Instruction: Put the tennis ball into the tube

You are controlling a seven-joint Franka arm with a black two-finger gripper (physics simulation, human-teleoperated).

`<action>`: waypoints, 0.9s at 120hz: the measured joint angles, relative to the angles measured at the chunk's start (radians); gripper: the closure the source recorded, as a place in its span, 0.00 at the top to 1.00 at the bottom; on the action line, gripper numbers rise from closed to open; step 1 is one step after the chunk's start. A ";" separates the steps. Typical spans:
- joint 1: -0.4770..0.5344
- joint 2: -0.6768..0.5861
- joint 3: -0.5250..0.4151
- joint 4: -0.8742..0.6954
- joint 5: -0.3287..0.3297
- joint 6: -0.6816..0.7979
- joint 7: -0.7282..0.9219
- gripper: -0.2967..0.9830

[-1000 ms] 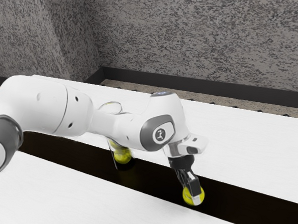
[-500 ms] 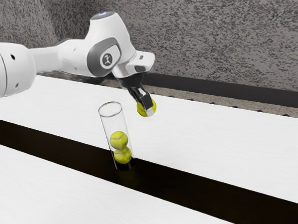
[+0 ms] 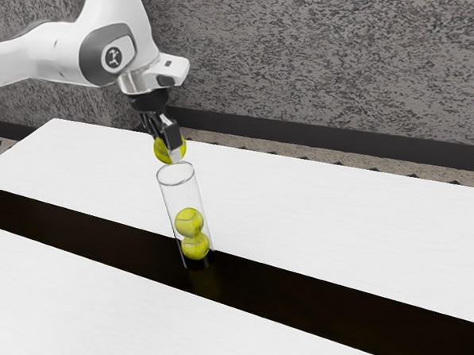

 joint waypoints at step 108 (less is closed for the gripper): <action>-0.030 0.052 -0.029 0.237 0.129 -0.121 0.051 0.76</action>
